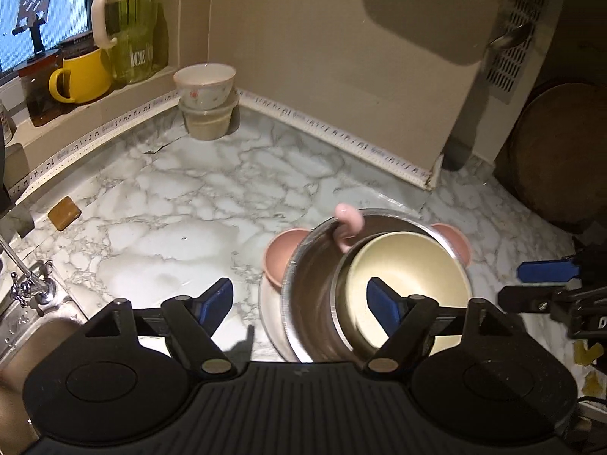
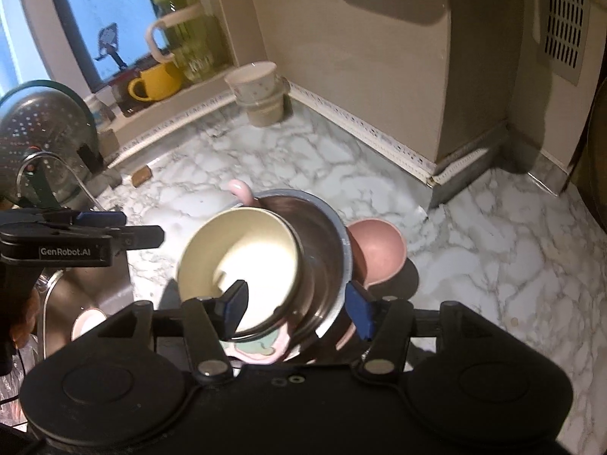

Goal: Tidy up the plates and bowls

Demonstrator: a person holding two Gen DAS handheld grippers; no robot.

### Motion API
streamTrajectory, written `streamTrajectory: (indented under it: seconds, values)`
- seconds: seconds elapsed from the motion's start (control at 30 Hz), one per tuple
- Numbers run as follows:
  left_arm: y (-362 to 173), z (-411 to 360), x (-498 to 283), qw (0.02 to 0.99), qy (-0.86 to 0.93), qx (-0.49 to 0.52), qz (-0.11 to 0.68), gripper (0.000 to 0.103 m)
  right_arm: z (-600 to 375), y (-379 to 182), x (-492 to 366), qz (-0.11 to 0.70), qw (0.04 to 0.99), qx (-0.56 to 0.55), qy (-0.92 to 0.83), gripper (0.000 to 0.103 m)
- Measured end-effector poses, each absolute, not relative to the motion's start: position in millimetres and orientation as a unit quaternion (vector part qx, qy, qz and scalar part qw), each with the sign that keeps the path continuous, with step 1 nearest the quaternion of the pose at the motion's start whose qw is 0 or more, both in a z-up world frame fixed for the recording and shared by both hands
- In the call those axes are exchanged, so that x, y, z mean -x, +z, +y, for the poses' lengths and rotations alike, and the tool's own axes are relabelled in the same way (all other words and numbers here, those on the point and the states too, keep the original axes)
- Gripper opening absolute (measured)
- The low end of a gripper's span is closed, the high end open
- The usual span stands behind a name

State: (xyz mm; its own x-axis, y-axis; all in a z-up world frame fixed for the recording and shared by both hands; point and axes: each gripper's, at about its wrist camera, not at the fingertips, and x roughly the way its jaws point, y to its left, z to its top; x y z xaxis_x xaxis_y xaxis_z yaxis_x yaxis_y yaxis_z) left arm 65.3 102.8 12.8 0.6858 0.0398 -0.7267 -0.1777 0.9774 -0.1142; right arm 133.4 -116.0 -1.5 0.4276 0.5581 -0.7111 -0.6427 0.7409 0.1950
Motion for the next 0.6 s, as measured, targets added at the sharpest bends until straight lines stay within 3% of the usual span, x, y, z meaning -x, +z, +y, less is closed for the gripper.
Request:
streamTrajectory:
  seconds: [0.4, 0.47, 0.6]
  values:
    - [7.8, 84.5, -37.6, 0.928, 0.038, 0.098, 0.358, 0.092, -125.3, -3.5, -95.4, 0.333, 0.871, 0.034, 0.361, 0.088]
    - [6.4, 82.3, -32.9, 0.930, 0.039, 0.099, 0.351, 0.103, -126.5, -6.6, -91.3, 0.325, 0.876, 0.030, 0.354, 0.091]
    - [5.2, 77.7, -23.2, 0.933, 0.040, 0.101, 0.343, 0.103, -130.1, -11.8, -83.7, 0.302, 0.895, 0.022, 0.327, 0.101]
